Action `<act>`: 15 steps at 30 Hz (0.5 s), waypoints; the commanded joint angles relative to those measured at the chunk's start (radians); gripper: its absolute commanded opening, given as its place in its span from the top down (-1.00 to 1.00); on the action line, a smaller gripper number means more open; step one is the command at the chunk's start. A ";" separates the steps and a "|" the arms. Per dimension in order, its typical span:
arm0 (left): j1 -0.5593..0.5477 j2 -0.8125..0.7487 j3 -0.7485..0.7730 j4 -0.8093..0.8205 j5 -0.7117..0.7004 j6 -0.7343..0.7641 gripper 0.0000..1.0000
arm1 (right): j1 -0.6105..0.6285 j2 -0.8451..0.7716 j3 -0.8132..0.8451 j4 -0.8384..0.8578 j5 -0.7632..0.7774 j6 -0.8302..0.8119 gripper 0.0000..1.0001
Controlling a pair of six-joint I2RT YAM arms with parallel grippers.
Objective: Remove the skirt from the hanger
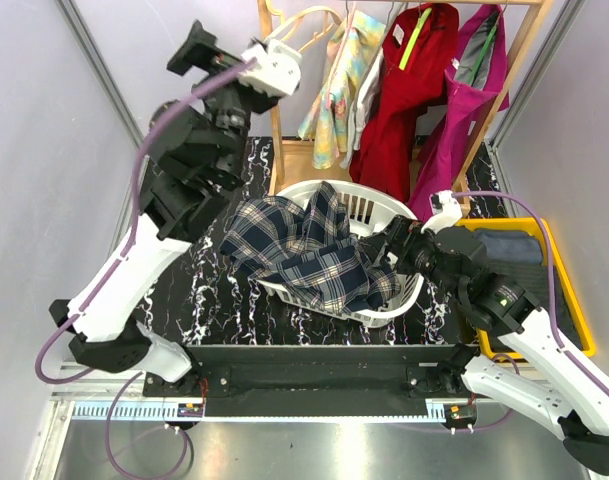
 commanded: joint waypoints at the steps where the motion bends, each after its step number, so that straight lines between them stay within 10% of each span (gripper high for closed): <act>1: -0.017 0.119 0.253 -0.183 0.043 -0.302 -0.98 | 0.005 -0.005 -0.004 0.065 0.036 -0.004 -0.99; 15: 0.054 0.413 0.456 -0.162 0.357 -0.578 -0.98 | 0.005 -0.107 -0.085 0.071 0.042 0.011 -1.00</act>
